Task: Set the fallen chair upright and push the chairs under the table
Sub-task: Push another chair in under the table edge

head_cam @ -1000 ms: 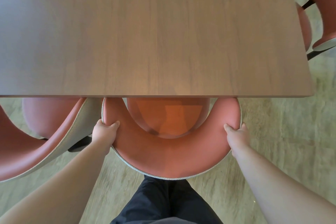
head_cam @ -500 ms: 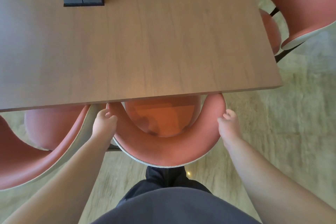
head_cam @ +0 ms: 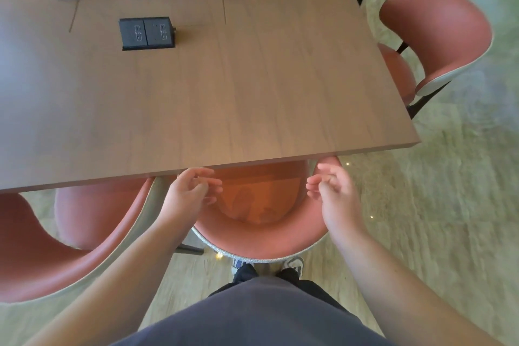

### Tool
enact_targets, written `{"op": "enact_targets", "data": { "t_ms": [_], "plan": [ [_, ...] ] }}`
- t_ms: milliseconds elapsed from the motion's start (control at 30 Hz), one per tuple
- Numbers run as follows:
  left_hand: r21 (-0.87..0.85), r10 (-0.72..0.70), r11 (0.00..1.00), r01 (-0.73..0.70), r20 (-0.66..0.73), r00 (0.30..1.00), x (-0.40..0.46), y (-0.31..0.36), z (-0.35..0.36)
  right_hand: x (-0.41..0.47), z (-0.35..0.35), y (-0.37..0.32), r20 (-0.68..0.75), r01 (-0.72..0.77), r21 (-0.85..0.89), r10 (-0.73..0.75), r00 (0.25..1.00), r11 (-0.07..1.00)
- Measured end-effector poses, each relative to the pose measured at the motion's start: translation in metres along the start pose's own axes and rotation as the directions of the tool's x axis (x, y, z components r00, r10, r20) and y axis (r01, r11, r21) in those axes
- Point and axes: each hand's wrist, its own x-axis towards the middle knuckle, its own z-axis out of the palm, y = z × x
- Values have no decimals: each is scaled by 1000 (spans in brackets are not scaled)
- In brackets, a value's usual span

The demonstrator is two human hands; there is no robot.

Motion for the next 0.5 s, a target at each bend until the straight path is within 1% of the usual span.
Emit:
{"op": "enact_targets", "data": {
  "t_ms": [133, 267, 367, 500],
  "plan": [
    [14, 110, 994, -110, 5, 994, -7, 33, 2, -1, -12, -20, -16, 63, 80, -62, 998, 995],
    [18, 190, 982, -190, 7, 982, -17, 67, 23, -1, -45, -36, -36, 105, 135, -101, 994, 985],
    [11, 258, 966, -259, 34, 965, -30, 91, 57, -1, -83, -47, -71, 135, 152, -125, 990, 979],
    [-19, 364, 931, -364, 103, 926, -57, 121, 126, 0, -149, -57, -103, 198, 149, -184, 977, 969]
  ]
}}
